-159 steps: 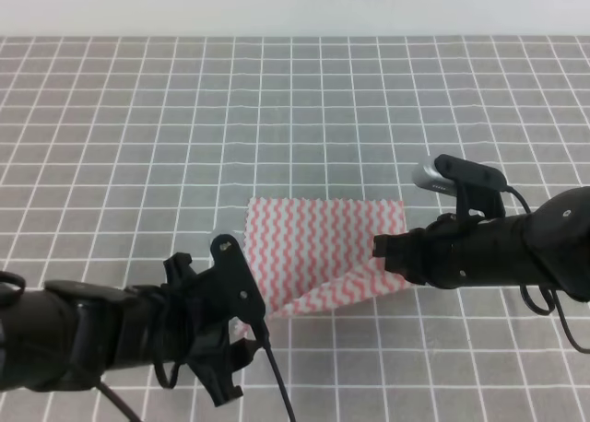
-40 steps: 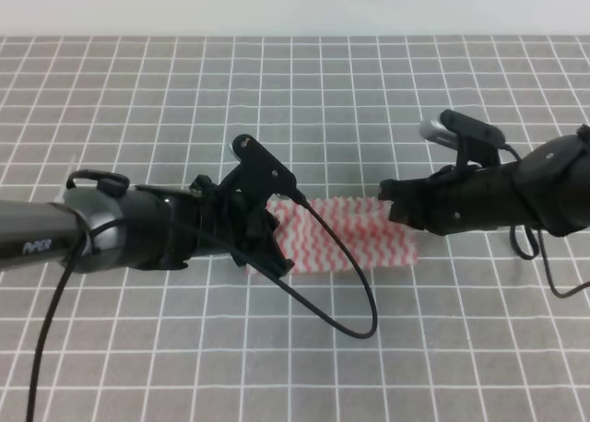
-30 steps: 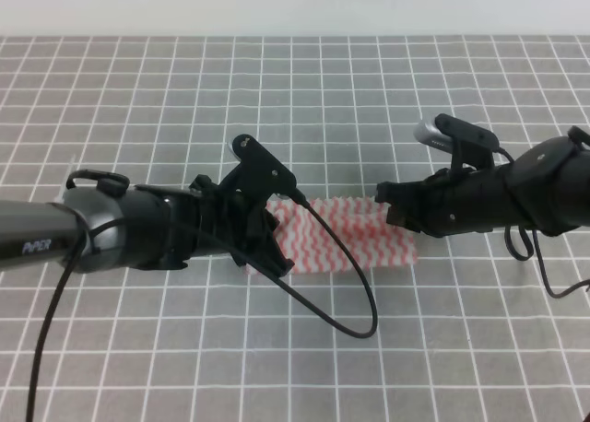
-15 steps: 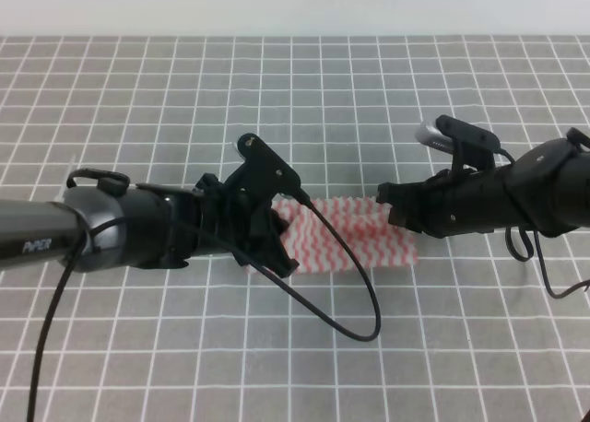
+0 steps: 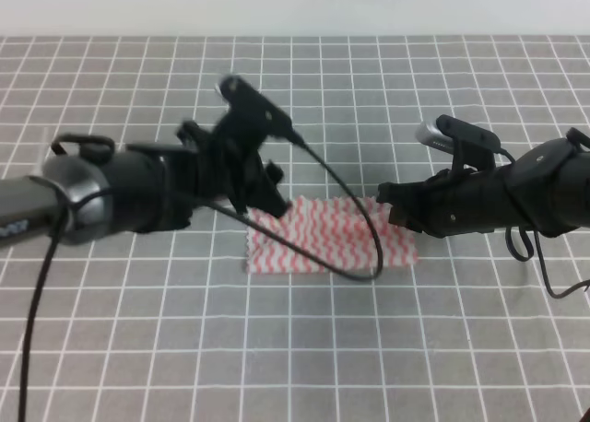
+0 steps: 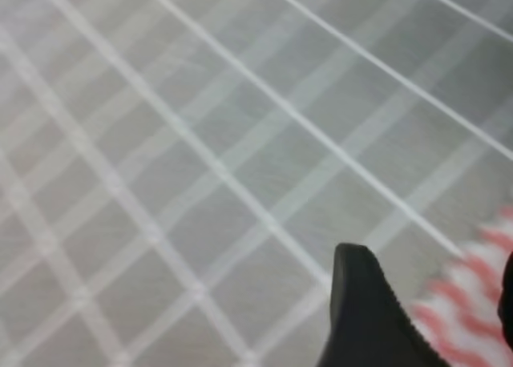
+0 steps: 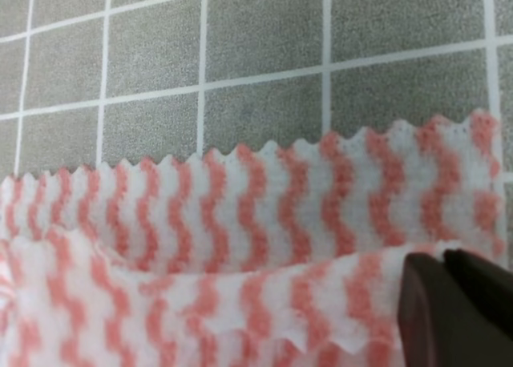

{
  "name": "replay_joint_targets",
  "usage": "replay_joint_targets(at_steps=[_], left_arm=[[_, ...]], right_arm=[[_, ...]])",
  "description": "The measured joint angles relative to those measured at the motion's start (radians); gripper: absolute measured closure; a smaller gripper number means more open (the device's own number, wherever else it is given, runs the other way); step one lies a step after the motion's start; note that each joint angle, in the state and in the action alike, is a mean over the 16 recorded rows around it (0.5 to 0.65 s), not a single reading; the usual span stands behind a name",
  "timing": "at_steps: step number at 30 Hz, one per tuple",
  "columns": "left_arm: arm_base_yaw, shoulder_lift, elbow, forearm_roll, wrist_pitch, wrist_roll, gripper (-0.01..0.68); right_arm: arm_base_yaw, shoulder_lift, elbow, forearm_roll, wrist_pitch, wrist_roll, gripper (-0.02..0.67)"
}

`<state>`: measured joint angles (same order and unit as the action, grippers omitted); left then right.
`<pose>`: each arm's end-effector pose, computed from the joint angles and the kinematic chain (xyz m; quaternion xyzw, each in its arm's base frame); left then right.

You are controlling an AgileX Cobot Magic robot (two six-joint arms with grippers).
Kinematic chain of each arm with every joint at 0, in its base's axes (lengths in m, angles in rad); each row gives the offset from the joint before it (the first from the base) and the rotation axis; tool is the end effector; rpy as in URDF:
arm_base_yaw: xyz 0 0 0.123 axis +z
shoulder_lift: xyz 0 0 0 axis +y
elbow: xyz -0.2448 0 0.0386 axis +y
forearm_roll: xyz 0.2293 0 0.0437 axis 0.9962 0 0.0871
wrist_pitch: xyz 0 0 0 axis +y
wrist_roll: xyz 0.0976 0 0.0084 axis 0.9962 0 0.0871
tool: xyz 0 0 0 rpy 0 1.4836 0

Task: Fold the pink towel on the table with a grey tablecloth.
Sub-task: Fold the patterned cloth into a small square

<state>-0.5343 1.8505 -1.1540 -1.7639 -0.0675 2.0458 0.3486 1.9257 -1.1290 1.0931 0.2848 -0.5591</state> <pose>0.3372 -0.1921 0.1771 0.3388 0.8222 -0.0283 0.4565 0.3448 0.1515 0.1349 0.0334 0.9276 0.2547 0.2711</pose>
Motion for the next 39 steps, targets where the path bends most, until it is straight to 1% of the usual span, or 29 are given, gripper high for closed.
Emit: replay_joint_targets(at_steps=[5, 12, 14, 16, 19, 22, 26, 31, 35, 39], left_arm=[[0.0, -0.026, -0.011, -0.002, 0.018, -0.026, 0.46], [0.004, -0.032, 0.0, 0.002, 0.083, -0.044, 0.594], [0.011, -0.027, 0.006, -0.002, 0.111, -0.042, 0.62], [0.023, -0.02, 0.009, -0.002, 0.142, -0.04, 0.63], [0.054, -0.009, 0.011, -0.001, 0.208, -0.052, 0.613], [0.106, 0.001, 0.012, 0.011, 0.307, -0.091, 0.593], [0.19, 0.013, 0.012, 0.057, 0.475, -0.153, 0.568], [0.285, 0.025, 0.012, 0.139, 0.688, -0.238, 0.553], [0.333, 0.038, 0.008, 0.21, 0.793, -0.279, 0.531], [0.348, 0.056, -0.004, 0.262, 0.828, -0.281, 0.484]], right_arm=[[0.0, -0.001, 0.0, 0.0, -0.001, 0.0, 0.663], [-0.001, -0.002, 0.0, 0.0, 0.001, 0.001, 0.663], [0.0, -0.001, 0.0, 0.0, 0.002, 0.001, 0.663], [0.0, 0.0, 0.0, 0.0, 0.002, 0.001, 0.663], [0.0, 0.001, 0.0, 0.0, 0.004, 0.001, 0.663], [0.0, 0.002, 0.0, 0.0, 0.007, 0.001, 0.663], [0.001, 0.004, 0.0, 0.0, 0.012, 0.001, 0.662], [0.001, 0.005, 0.0, 0.0, 0.018, 0.001, 0.662], [0.001, 0.005, 0.0, 0.0, 0.022, 0.0, 0.662], [0.0, 0.003, 0.0, -0.001, 0.025, -0.001, 0.662]])
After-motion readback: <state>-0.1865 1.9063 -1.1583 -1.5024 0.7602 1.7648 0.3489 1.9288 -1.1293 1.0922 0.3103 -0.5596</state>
